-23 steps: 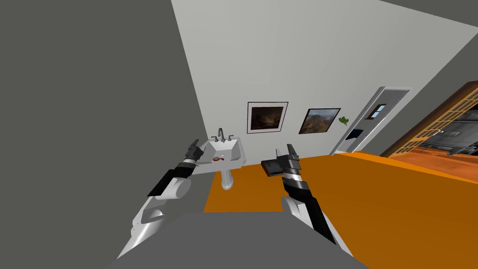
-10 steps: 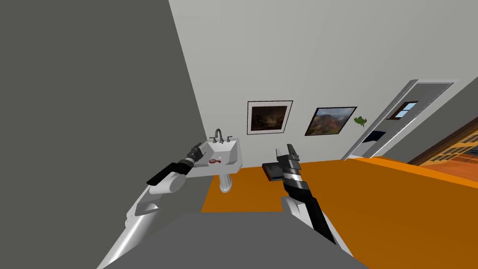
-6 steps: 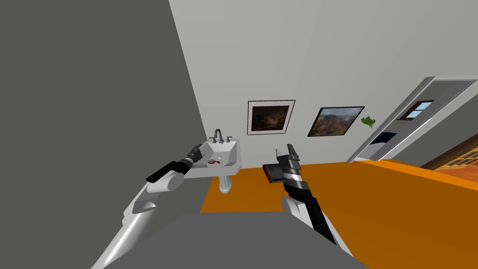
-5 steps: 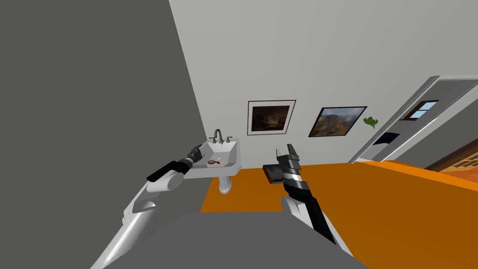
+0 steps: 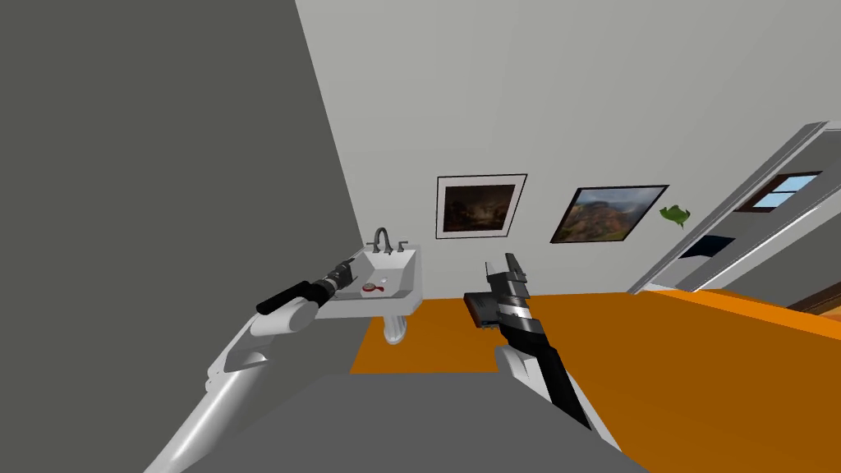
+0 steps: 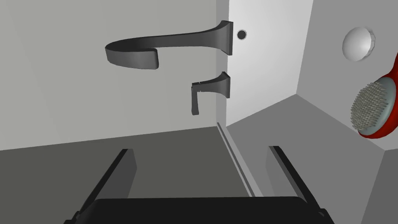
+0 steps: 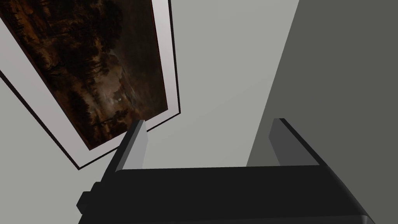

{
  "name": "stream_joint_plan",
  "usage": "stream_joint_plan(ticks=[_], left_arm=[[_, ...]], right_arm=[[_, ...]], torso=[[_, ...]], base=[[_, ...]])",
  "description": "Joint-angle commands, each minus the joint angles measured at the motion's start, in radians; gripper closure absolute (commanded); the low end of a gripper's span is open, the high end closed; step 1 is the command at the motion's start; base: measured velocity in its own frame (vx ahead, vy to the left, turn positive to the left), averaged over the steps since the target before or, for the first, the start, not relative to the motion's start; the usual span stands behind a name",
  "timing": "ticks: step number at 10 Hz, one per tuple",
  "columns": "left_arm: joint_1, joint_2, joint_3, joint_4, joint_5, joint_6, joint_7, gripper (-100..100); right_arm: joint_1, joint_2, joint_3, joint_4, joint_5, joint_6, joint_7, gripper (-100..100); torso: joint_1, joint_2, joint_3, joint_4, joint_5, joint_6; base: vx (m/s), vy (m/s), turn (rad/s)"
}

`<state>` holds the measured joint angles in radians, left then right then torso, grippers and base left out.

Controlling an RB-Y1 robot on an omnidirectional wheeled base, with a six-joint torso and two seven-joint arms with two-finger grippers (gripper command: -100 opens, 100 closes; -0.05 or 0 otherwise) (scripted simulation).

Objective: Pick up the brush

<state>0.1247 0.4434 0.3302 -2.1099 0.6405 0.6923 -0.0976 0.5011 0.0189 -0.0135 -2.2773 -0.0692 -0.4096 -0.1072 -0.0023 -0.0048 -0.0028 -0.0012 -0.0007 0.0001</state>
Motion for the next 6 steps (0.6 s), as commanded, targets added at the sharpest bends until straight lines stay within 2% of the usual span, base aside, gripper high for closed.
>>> stream_joint_plan(ticks=[1, 2, 3, 5, 6], left_arm=[[-0.001, 0.025, 0.014, 0.015, 0.008, 0.05, 0.001, -100], [-0.001, 0.025, 0.014, 0.015, 0.008, 0.079, 0.001, -100], [-0.001, 0.047, 0.026, 0.028, 0.012, 0.108, 0.003, -100], [-0.001, 0.047, 0.026, 0.028, 0.012, 0.142, 0.003, -100], [0.002, 0.068, 0.037, 0.042, 0.014, 0.178, 0.005, -100]], right_arm=[[0.0, 0.0, 0.0, 0.0, 0.0, 0.0, 0.0, 0], [0.0, 0.0, 0.0, 0.0, 0.0, 0.0, 0.0, 0], [0.0, 0.0, 0.0, 0.0, 0.0, 0.0, 0.0, 0], [0.0, 0.0, 0.0, 0.0, 0.0, 0.0, 0.0, 0], [0.0, 0.0, 0.0, 0.0, 0.0, 0.0, 0.0, 0]], torso=[[0.0, 0.0, 0.0, 0.0, 0.0, 0.0], [-0.001, -0.002, -0.001, 0.0, 0.0, 0.0], [-0.001, -0.002, -0.001, 0.0, 0.0, 0.0], [-0.001, -0.002, -0.001, -0.001, 0.0, 0.0], [0.001, 0.0, 0.0, 0.0, 0.0, 0.0]], base=[[0.105, -0.075, 0.085], [0.091, -0.058, 0.052], [0.108, -0.069, 0.08], [0.066, -0.043, 0.018], [0.072, -0.05, 0.074]])
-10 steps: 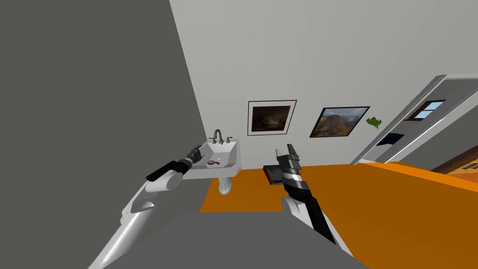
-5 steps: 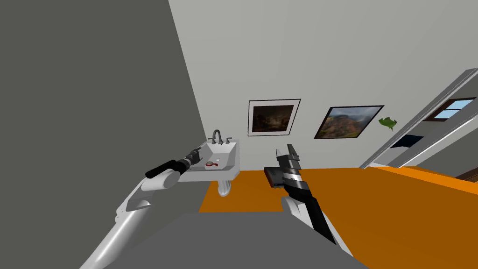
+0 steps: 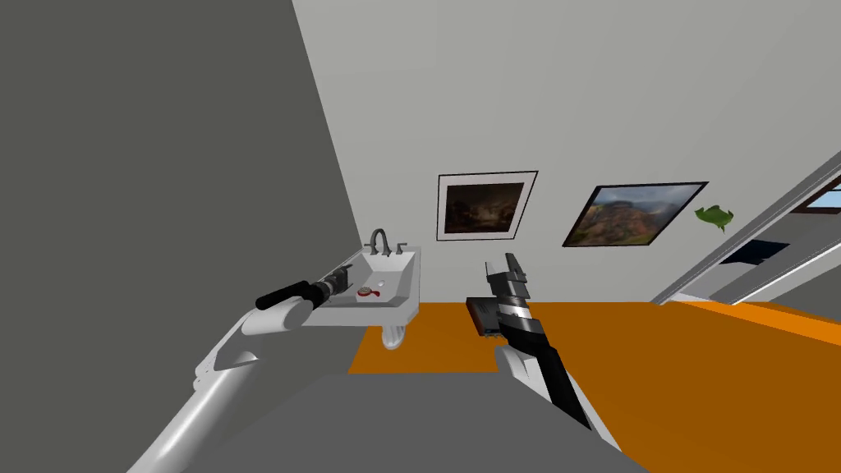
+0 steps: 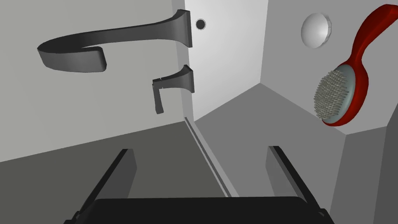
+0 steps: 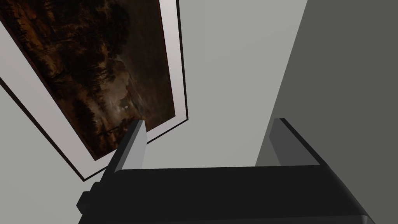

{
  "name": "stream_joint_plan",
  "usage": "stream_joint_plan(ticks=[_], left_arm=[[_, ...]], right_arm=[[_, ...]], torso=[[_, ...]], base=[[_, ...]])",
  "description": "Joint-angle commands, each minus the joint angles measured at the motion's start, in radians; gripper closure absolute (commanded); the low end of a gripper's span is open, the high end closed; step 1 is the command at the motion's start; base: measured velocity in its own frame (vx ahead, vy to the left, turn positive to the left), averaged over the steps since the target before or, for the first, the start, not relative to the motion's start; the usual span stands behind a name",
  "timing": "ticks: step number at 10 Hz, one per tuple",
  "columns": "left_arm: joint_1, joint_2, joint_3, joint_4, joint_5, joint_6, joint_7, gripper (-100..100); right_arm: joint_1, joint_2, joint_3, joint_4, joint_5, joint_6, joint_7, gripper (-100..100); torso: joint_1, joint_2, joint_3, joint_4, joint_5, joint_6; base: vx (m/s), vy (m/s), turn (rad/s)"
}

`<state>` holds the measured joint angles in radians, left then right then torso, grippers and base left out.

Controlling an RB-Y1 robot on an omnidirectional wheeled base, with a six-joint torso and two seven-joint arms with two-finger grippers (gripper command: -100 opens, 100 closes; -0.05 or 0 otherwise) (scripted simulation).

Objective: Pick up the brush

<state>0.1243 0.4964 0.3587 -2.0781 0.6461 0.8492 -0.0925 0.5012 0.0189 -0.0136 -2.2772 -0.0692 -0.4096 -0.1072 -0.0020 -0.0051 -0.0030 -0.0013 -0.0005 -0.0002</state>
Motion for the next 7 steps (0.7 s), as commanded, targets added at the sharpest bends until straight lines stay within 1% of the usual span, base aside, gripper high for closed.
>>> stream_joint_plan(ticks=[1, 2, 3, 4, 5, 6, 7], left_arm=[[0.002, 0.015, 0.009, 0.01, 0.009, 0.044, -0.001, -100], [0.006, 0.036, 0.018, 0.024, 0.009, 0.076, 0.001, -100], [0.006, 0.036, 0.018, 0.024, 0.009, 0.101, 0.001, -100], [0.013, 0.055, 0.026, 0.039, 0.008, 0.128, 0.004, -100], [0.013, 0.055, 0.026, 0.039, 0.008, 0.15, 0.004, -100], [0.02, 0.073, 0.032, 0.055, 0.004, 0.177, 0.006, -100], [0.02, 0.073, 0.032, 0.055, 0.004, 0.204, 0.006, -100]], right_arm=[[0.0, 0.0, 0.0, 0.0, 0.0, 0.0, 0.0, 0], [0.0, 0.0, 0.0, 0.0, 0.0, 0.0, 0.0, 0], [0.0, 0.0, 0.0, 0.0, 0.0, 0.0, 0.0, 0], [0.0, 0.0, 0.0, 0.0, 0.0, 0.0, 0.0, 0], [0.0, 0.0, 0.0, 0.0, 0.0, 0.0, 0.0, 0], [0.0, 0.0, 0.0, 0.0, 0.0, 0.0, 0.0, 0], [0.0, 0.0, 0.0, 0.0, 0.0, 0.0, 0.0, 0]], torso=[[0.0, 0.0, 0.0, 0.0, 0.0, 0.0], [0.0, 0.0, 0.0, 0.0, 0.0, 0.0], [-0.002, -0.002, -0.001, 0.0, 0.0, 0.0], [-0.001, -0.002, -0.001, -0.001, 0.0, 0.001], [-0.001, -0.004, -0.002, -0.001, 0.0, 0.0], [0.0, -0.004, -0.002, -0.001, 0.0, 0.0], [0.0, -0.004, -0.002, -0.001, 0.0, 0.0]], base=[[0.078, -0.055, 0.057], [0.106, -0.087, 0.102], [0.108, -0.065, 0.04], [0.132, -0.061, 0.044], [0.128, -0.05, 0.047], [0.13, -0.056, 0.085], [0.105, -0.048, 0.05]])
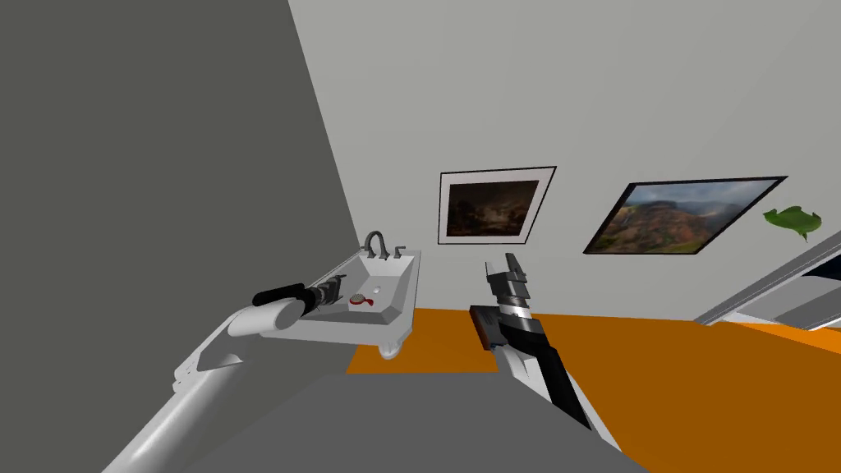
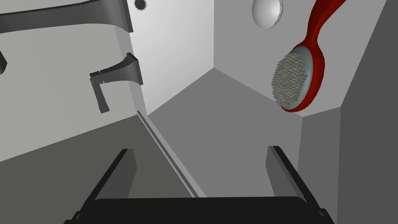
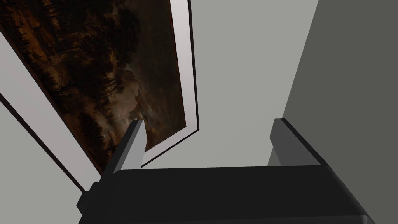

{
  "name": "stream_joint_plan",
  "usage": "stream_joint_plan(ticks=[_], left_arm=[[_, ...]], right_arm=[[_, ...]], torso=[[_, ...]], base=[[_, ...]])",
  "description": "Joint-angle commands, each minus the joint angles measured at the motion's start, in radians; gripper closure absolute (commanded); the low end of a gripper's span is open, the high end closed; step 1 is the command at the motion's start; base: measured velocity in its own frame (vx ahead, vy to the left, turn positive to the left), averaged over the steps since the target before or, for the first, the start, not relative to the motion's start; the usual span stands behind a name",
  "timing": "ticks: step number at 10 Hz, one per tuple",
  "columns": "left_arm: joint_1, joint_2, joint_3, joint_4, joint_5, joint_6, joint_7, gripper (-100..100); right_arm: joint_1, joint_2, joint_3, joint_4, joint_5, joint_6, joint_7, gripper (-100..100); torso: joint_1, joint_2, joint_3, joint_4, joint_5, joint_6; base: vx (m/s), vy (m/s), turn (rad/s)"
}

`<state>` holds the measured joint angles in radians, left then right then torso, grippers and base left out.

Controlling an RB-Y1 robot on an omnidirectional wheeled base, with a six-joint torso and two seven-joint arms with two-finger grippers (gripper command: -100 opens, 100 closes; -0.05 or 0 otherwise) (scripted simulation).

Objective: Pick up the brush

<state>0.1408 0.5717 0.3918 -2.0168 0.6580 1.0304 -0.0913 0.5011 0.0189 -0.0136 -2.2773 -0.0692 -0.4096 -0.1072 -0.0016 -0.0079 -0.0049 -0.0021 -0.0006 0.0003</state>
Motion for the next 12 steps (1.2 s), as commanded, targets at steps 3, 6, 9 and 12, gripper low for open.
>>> stream_joint_plan(ticks=[3, 6, 9, 12], left_arm=[[0.025, 0.029, 0.005, 0.026, -0.018, 0.104, 0.009, -100], [0.037, 0.043, 0.006, 0.043, -0.025, 0.158, 0.012, -100], [0.067, 0.063, 0.0, 0.08, -0.041, 0.231, 0.017, -100], [0.1, 0.072, -0.015, 0.119, -0.055, 0.289, 0.021, -100]], right_arm=[[0.0, 0.0, 0.0, 0.0, 0.0, 0.0, 0.0, 0], [0.0, 0.0, 0.0, 0.0, 0.0, 0.0, 0.0, 0], [0.0, 0.0, 0.0, 0.0, 0.0, 0.0, 0.0, 0], [0.0, 0.0, 0.0, 0.0, 0.0, 0.0, 0.0, 0]], torso=[[-0.001, 0.0, 0.0, 0.0, 0.0, 0.0], [0.0, -0.002, -0.001, 0.0, 0.0, 0.0], [0.0, -0.001, 0.0, 0.0, 0.0, 0.0], [0.0, -0.004, -0.002, -0.001, 0.0, 0.0]], base=[[0.119, -0.059, 0.059], [0.125, -0.045, 0.042], [0.127, -0.057, 0.043], [0.17, -0.056, 0.026]])
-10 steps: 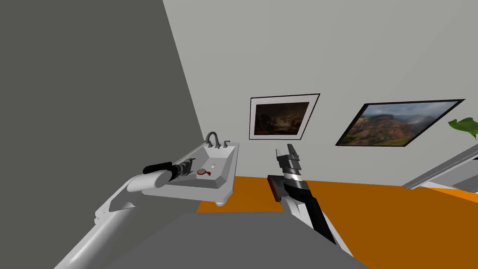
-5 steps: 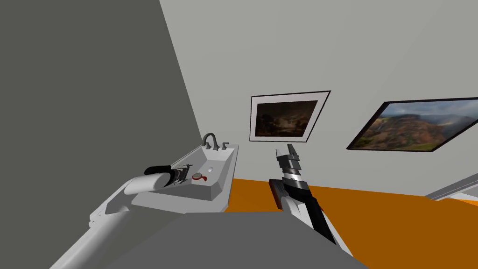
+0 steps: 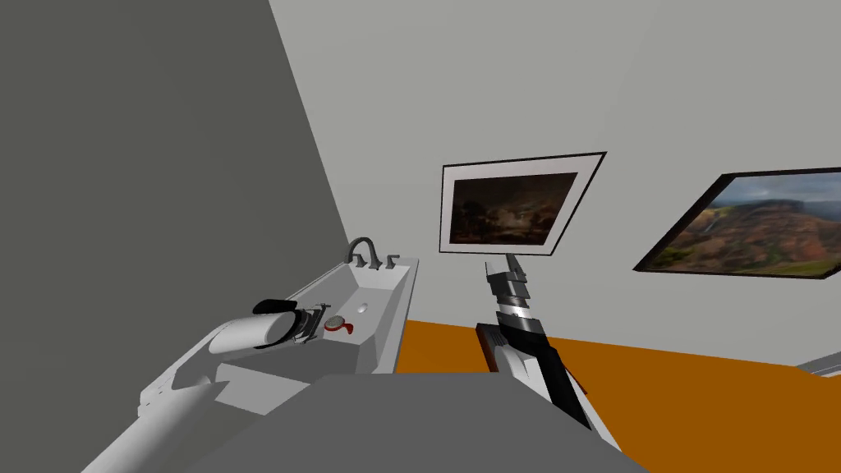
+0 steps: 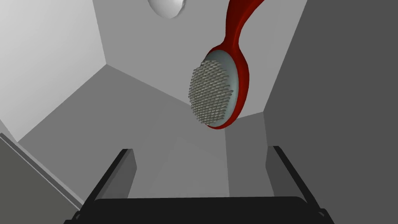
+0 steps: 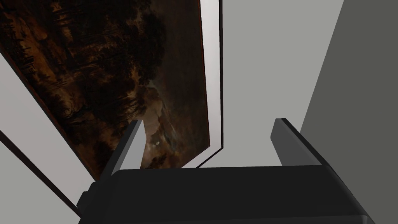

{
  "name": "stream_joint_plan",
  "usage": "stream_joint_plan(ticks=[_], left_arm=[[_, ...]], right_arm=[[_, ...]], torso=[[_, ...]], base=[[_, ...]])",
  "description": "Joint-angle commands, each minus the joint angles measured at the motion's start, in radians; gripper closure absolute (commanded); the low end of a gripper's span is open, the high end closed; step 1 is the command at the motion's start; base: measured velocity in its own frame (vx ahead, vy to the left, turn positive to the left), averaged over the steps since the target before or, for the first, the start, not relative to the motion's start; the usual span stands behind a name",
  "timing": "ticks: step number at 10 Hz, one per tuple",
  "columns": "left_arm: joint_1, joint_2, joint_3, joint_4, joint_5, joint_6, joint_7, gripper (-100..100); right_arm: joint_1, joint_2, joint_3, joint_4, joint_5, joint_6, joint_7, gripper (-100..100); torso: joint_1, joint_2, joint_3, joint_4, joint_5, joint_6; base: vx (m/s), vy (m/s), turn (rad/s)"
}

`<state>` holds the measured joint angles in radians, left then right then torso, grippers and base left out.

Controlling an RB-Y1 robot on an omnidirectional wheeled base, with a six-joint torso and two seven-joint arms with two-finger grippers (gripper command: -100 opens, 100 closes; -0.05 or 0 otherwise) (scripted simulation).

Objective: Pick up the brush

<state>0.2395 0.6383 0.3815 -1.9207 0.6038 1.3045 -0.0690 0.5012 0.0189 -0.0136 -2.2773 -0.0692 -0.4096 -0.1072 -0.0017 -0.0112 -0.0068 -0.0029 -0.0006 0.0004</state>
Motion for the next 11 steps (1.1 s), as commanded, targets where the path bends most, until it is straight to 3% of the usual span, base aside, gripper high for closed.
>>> stream_joint_plan(ticks=[1, 4, 5, 6, 7, 9, 10, 11], left_arm=[[0.018, 0.004, -0.015, 0.043, -0.006, 0.038, 0.001, -100], [0.066, -0.028, -0.061, 0.103, -0.011, 0.081, 0.006, -100], [0.057, -0.029, -0.061, 0.087, -0.023, 0.069, 0.009, -100], [0.058, -0.032, -0.065, 0.088, -0.025, 0.072, 0.012, 0], [0.051, -0.041, -0.074, 0.117, -0.037, 0.044, 0.008, -100], [0.042, -0.052, -0.086, 0.154, -0.052, 0.009, 0.002, -100], [0.04, -0.047, -0.083, 0.145, -0.046, 0.024, 0.004, -100], [0.039, -0.048, -0.084, 0.148, -0.047, 0.02, 0.003, 100]], right_arm=[[0.0, 0.0, 0.0, 0.0, 0.0, 0.0, 0.0, 0], [0.0, 0.0, 0.0, 0.0, 0.0, 0.0, 0.0, 0], [0.0, 0.0, 0.0, 0.0, 0.0, 0.0, 0.0, 0], [0.0, 0.0, 0.0, 0.0, 0.0, 0.0, 0.0, 0], [0.0, 0.0, 0.0, 0.0, 0.0, 0.0, 0.0, 0], [0.0, 0.0, 0.0, 0.0, 0.0, 0.0, 0.0, 0], [0.0, 0.0, 0.0, 0.0, 0.0, 0.0, 0.0, 0], [0.0, 0.0, 0.0, 0.0, 0.0, 0.0, 0.0, 0]], torso=[[0.0, 0.0, 0.0, 0.0, 0.0, 0.0], [-0.001, -0.005, -0.003, -0.001, 0.0, 0.0], [0.002, -0.004, -0.003, -0.001, 0.0, 0.001], [0.003, 0.002, 0.001, 0.0, 0.001, 0.0], [0.004, 0.007, 0.004, 0.001, 0.001, 0.0], [0.005, 0.011, 0.006, 0.002, 0.001, 0.0], [0.005, 0.012, 0.007, 0.003, 0.001, 0.0], [0.004, 0.012, 0.007, 0.003, 0.001, 0.0]], base=[[0.223, -0.051, 0.021], [0.233, -0.054, -0.027], [0.098, 0.002, -0.01], [0.019, -0.002, 0.001], [0.004, 0.004, -0.033], [-0.012, 0.013, -0.029], [-0.007, 0.008, -0.007], [-0.004, 0.0, 0.014]])
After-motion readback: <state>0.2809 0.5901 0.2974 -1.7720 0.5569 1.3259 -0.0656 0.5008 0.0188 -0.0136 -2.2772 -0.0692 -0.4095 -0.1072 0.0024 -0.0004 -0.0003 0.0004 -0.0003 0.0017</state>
